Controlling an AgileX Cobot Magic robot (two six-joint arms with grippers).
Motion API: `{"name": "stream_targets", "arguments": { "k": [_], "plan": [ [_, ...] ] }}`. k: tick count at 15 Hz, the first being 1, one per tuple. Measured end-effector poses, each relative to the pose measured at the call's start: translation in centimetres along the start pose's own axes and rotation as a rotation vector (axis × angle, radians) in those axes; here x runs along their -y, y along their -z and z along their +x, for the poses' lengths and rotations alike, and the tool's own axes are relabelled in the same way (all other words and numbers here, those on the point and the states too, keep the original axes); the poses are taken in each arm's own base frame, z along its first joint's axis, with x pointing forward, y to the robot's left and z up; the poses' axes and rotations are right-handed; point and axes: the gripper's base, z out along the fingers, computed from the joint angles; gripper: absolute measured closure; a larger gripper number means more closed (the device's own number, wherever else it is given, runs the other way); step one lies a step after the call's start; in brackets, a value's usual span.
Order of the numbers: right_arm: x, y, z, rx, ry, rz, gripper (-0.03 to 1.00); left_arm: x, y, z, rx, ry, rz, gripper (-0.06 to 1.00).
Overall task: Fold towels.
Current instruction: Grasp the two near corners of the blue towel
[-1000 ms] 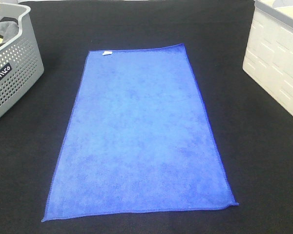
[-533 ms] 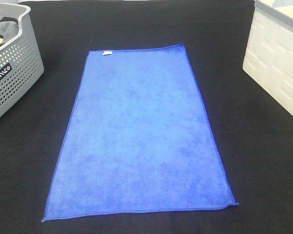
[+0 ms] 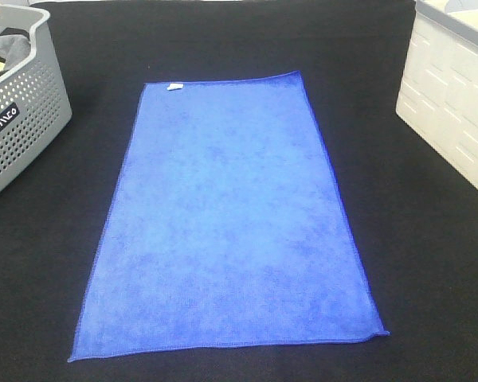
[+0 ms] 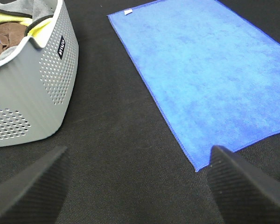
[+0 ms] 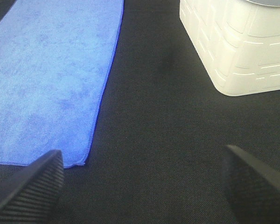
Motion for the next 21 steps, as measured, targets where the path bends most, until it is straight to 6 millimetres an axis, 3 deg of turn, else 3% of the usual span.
{"name": "stream_targets", "arguments": {
  "k": [21],
  "plan": [
    [0.0,0.0,0.0,0.0,0.0,0.0,0.12,0.0,0.0,0.0,0.0,0.0,0.0,0.18]
  ]
}}
